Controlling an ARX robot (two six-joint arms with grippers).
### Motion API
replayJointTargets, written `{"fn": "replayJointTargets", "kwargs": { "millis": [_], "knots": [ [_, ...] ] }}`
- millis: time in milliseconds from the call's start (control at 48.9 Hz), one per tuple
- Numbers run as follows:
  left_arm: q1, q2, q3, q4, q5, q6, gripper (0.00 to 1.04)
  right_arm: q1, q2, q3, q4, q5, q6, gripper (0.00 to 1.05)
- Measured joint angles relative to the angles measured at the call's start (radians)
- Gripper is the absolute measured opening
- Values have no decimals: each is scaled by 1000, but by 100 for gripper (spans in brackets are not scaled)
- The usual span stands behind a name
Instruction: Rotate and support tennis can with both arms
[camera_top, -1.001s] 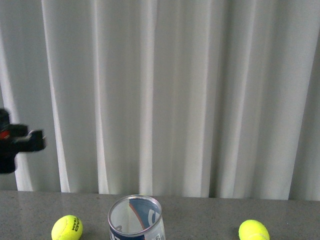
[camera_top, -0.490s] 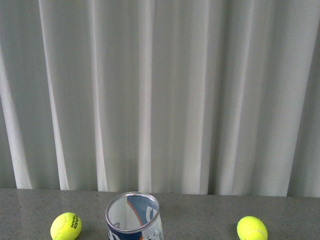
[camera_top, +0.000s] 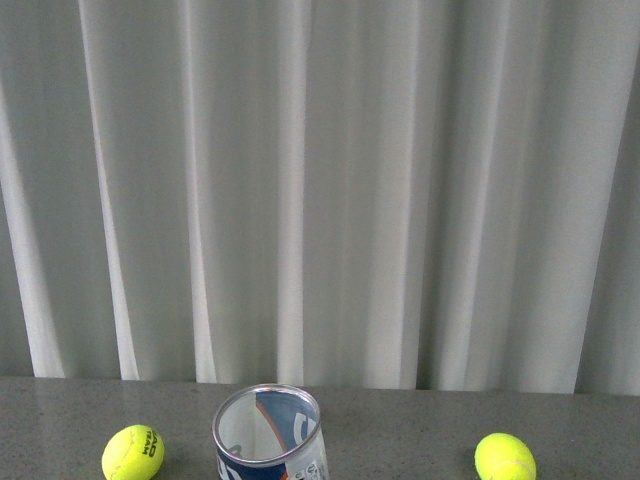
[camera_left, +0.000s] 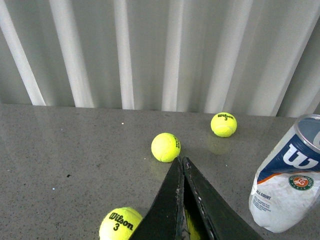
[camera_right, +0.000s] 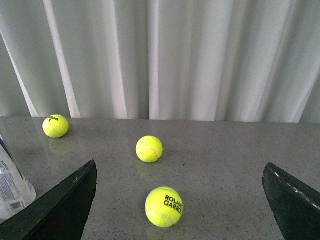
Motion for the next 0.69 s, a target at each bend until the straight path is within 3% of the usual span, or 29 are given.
{"fn": "replayJointTargets", "kwargs": {
  "millis": [123,695],
  "knots": [
    [0,-26,-27,24,0,1,4,0,0,0,0,0,0,98],
    [0,-300,-27,-237,3,1,4,0,0,0,0,0,0,98]
  ]
}}
